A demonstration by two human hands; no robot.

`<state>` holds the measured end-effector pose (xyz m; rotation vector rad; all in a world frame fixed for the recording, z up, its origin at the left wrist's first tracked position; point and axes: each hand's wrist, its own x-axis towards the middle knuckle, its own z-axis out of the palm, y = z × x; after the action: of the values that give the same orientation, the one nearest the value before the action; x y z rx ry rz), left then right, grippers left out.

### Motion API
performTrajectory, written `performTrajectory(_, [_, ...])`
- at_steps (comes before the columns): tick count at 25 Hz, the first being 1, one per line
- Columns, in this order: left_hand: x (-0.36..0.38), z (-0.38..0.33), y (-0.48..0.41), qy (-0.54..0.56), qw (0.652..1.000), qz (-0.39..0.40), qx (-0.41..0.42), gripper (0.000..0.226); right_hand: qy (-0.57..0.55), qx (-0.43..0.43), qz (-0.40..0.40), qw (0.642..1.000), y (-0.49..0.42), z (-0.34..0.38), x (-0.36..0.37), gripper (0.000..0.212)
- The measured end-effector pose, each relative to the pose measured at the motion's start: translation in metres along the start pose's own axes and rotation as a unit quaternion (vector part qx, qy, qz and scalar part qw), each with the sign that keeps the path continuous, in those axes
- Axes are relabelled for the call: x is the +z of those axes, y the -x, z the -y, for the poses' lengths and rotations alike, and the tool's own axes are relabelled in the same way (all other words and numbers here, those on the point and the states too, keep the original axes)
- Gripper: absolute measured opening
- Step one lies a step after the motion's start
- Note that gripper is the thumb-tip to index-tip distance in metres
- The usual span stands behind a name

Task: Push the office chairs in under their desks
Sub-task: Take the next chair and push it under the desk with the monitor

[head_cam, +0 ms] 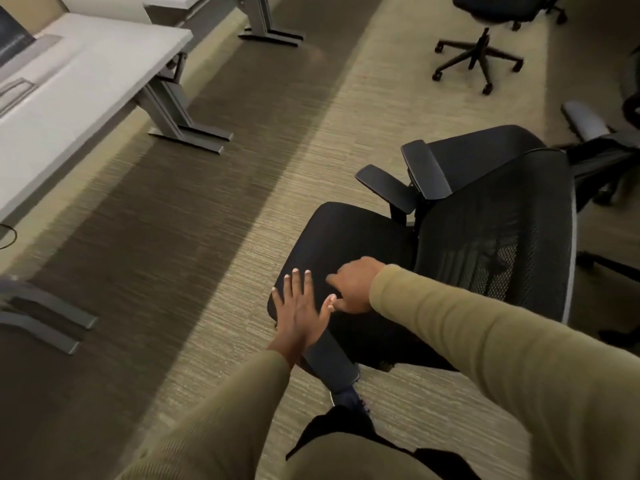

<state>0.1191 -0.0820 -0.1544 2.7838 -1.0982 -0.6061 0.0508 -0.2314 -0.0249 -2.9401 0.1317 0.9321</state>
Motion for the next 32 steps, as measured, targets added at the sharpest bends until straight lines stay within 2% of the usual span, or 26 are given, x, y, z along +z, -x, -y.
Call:
performTrajectory(5, [-0.014, -0.059, -0.018, 0.010, 0.999, 0.001, -0.044, 0.084, 0.067, -0.040, 0.051, 0.996, 0.005, -0.050, -0.019, 0.052])
performTrajectory(13, [-0.018, -0.194, 0.012, 0.165, 0.968, 0.002, -0.186, 0.079, 0.125, -0.178, -0.005, 0.976, 0.079, -0.152, -0.006, 0.054])
performTrajectory(17, [-0.029, -0.261, 0.049, 0.265, 0.951, 0.030, -0.154, 0.071, 0.074, -0.204, -0.013, 0.976, 0.133, -0.225, 0.004, 0.070])
performTrajectory(20, [-0.047, -0.298, 0.073, 0.300, 0.939, 0.025, -0.166, 0.072, 0.045, -0.221, -0.019, 0.974, 0.156, -0.271, 0.015, 0.074])
performTrajectory(23, [-0.057, -0.329, 0.091, 0.318, 0.931, 0.039, -0.172, 0.077, 0.021, -0.254, -0.090, 0.963, 0.169, -0.303, 0.035, 0.083])
performTrajectory(26, [-0.051, -0.357, 0.100, 0.228, 0.959, 0.029, -0.166, 0.074, 0.028, -0.273, -0.204, 0.940, 0.168, -0.319, 0.064, 0.071])
performTrajectory(28, [-0.044, -0.369, 0.102, 0.147, 0.968, -0.027, -0.201, 0.074, 0.037, -0.269, -0.268, 0.924, 0.160, -0.321, 0.075, 0.061])
performTrajectory(32, [-0.031, -0.371, 0.111, 0.072, 0.942, -0.165, -0.284, 0.074, 0.002, -0.275, -0.347, 0.897, 0.141, -0.316, 0.079, 0.048])
